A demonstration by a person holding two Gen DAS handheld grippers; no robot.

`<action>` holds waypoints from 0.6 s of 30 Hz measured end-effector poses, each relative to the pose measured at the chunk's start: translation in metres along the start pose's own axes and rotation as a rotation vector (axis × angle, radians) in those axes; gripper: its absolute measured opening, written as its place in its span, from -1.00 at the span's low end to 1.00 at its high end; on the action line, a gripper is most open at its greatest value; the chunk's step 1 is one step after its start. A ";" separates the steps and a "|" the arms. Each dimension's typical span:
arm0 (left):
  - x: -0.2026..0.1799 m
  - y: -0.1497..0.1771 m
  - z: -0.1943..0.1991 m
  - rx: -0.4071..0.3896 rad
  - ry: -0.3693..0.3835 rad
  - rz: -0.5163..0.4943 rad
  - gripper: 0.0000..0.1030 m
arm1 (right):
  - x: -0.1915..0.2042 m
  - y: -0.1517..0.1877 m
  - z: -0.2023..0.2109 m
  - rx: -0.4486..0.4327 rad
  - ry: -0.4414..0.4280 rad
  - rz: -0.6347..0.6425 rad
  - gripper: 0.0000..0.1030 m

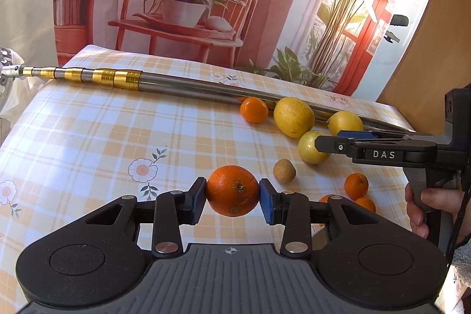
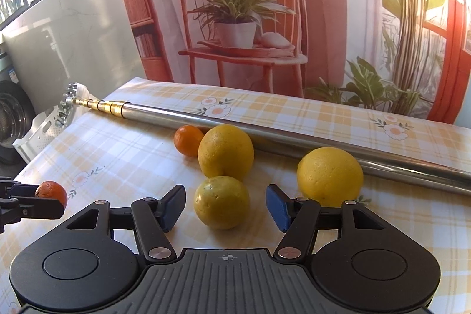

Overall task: Organize fruits
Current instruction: 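Lift the orange with left gripper while right grasps another yellow lemon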

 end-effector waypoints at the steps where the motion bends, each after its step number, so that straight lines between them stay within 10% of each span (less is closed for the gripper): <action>1: -0.001 0.001 0.000 0.001 0.003 -0.005 -0.21 | 0.000 0.000 -0.003 0.011 0.000 -0.006 0.11; 18: -0.006 0.006 -0.004 0.018 0.011 -0.019 -0.21 | -0.004 0.009 -0.015 0.035 0.003 -0.050 -0.14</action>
Point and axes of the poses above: each gripper's, at about its wrist camera, not at the fingertips, and z roughly against the way its jaws point, x to its left, y to its underside, the point moved 1 cm from there along -z, roughly the way its jaws point, and after that the axes turned 11 degrees about -z, right-handed, at the moved point
